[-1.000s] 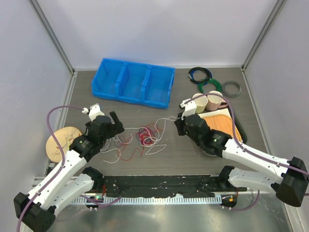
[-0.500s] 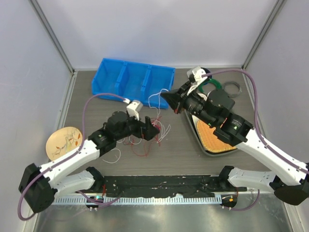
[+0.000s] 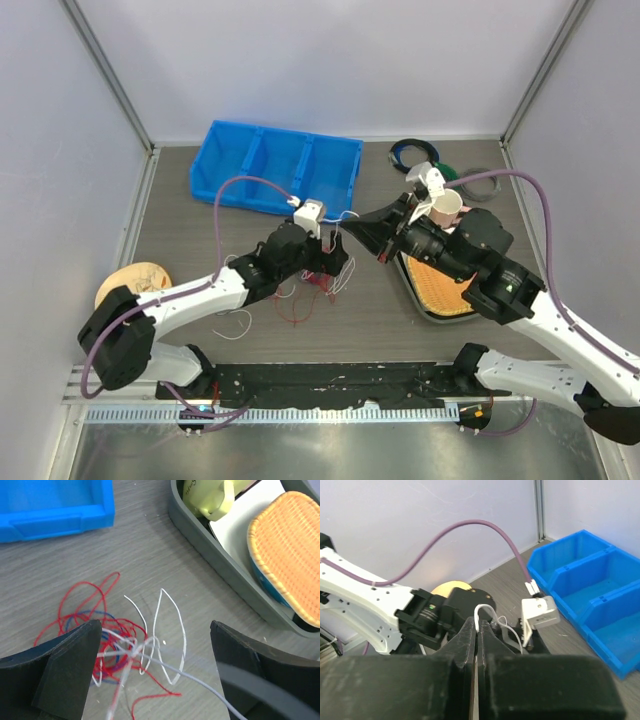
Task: Untangle the cables
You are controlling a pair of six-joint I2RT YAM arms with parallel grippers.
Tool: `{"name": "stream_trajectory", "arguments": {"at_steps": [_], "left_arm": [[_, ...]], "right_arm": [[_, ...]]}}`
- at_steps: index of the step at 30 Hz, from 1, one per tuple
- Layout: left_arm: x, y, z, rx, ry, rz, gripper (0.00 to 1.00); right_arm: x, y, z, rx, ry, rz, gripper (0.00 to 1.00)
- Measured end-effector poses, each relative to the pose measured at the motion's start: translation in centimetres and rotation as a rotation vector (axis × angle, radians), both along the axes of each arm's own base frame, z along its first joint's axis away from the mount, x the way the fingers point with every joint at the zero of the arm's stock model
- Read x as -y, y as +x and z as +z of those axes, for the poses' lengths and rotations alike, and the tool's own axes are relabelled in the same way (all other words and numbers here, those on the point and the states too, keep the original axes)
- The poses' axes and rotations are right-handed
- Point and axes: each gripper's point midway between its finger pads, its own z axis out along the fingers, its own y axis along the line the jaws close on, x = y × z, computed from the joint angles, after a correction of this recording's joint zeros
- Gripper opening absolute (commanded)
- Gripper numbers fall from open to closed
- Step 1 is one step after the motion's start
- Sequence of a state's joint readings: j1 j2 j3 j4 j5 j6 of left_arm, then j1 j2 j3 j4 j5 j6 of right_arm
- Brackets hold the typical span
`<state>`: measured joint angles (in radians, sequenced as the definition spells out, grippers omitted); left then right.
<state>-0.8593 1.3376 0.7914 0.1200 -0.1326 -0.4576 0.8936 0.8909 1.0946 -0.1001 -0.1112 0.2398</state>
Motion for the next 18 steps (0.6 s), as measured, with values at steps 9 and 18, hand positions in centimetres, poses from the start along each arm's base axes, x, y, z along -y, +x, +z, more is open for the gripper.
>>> {"name": "stream_trajectory", "arguments": {"at_steps": [9, 18], "left_arm": [[1.8, 2.2, 0.5, 0.049, 0.001, 0.014, 0.00], [-2.5, 2.1, 10.4, 0.241, -0.098, 0.144, 0.00]], "right_arm": [[0.9, -0.8, 1.1, 0.012, 0.047, 0.002, 0.01], [3.1, 3.9, -0.3, -0.043, -0.006, -0.283, 0.35]]}}
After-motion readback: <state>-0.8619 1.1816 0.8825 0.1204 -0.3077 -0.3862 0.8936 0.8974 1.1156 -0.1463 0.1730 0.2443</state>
